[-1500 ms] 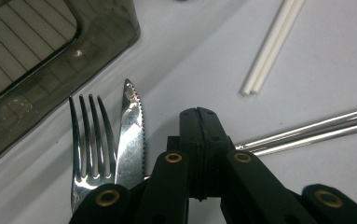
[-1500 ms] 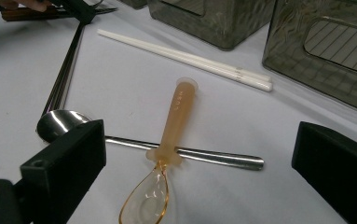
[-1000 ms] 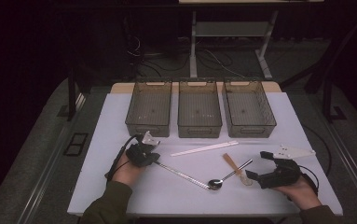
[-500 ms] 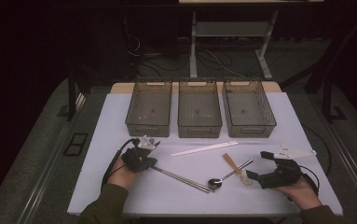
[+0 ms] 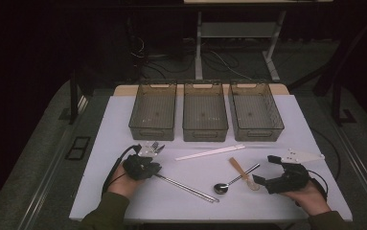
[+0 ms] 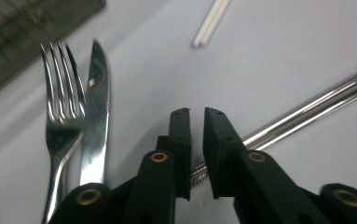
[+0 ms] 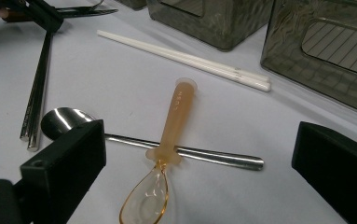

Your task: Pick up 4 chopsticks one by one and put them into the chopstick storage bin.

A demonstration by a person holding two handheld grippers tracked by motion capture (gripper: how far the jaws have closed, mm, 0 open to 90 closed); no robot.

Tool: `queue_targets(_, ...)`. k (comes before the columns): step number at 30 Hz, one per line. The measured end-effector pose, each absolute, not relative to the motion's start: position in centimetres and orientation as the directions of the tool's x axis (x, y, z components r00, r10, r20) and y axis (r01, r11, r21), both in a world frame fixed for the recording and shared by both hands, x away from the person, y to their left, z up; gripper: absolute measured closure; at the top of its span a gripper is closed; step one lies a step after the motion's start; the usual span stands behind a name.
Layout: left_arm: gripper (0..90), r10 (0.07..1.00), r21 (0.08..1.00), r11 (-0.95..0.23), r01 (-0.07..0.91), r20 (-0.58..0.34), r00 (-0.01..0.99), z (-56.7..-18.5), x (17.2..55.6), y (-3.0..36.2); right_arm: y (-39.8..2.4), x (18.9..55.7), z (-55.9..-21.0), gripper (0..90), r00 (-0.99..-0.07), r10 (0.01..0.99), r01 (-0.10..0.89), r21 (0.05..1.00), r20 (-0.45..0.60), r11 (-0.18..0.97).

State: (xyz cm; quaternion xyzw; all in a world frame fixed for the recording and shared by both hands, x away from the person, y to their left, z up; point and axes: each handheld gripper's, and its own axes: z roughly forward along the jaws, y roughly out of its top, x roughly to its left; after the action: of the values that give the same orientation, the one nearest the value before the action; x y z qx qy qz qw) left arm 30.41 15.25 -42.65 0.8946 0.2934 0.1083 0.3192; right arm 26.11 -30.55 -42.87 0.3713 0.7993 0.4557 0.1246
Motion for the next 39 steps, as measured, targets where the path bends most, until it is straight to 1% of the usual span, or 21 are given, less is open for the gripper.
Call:
queue_targets(1, 75.3, 0.587, 0.649, -0.619, 0.443, 0.008, 0.809, -42.4, 30.3, 15.2, -30.6, 26.1, -42.9, 2.8, -0.693, 0.707, 0.480, 0.821, 0.139, 0.309)
queue_targets(2, 74.6, 0.580, 0.663, -0.612, 0.430, 0.007, 0.815, -42.1, 30.2, 15.2, -30.6, 26.1, -42.9, 2.9, -0.693, 0.707, 0.480, 0.821, 0.140, 0.308)
queue_targets(4, 70.3, 0.554, 0.684, -0.601, 0.412, -0.015, 0.832, -41.8, 30.0, 14.9, -30.6, 26.2, -42.9, 2.8, -0.694, 0.707, 0.478, 0.822, 0.138, 0.309)
queue_targets(10, 57.7, 0.423, 0.690, -0.641, 0.336, -0.048, 0.905, -41.7, 29.2, 12.3, -30.5, 26.1, -42.9, 2.8, -0.694, 0.706, 0.482, 0.820, 0.142, 0.310)
queue_targets(15, 54.9, 0.315, 0.677, -0.683, 0.274, -0.065, 0.947, -42.2, 28.6, 9.8, -30.5, 26.1, -42.9, 2.8, -0.696, 0.705, 0.481, 0.819, 0.141, 0.311)
queue_targets(20, 54.8, 0.227, 0.668, -0.711, 0.218, -0.075, 0.971, -42.6, 28.1, 7.9, -30.5, 26.1, -42.9, 2.8, -0.696, 0.704, 0.481, 0.819, 0.141, 0.312)
queue_targets(27, 57.0, 0.133, 0.647, -0.749, 0.144, -0.067, 0.989, -43.4, 27.4, 5.3, -30.5, 26.1, -42.9, 2.8, -0.697, 0.703, 0.480, 0.819, 0.140, 0.313)
queue_targets(32, 61.3, 0.101, 0.629, -0.769, 0.112, -0.053, 0.993, -43.8, 27.2, 4.7, -30.4, 26.1, -42.9, 2.8, -0.699, 0.701, 0.479, 0.819, 0.139, 0.315)
queue_targets(36, 66.6, 0.094, 0.625, -0.774, 0.101, -0.045, 0.995, -43.9, 27.2, 4.7, -30.5, 26.1, -42.9, 2.8, -0.698, 0.702, 0.480, 0.819, 0.140, 0.314)
queue_targets(39, 67.5, 0.092, 0.626, -0.773, 0.102, -0.048, 0.995, -44.0, 27.3, 4.8, -30.5, 26.1, -42.9, 2.8, -0.698, 0.702, 0.480, 0.819, 0.140, 0.314)
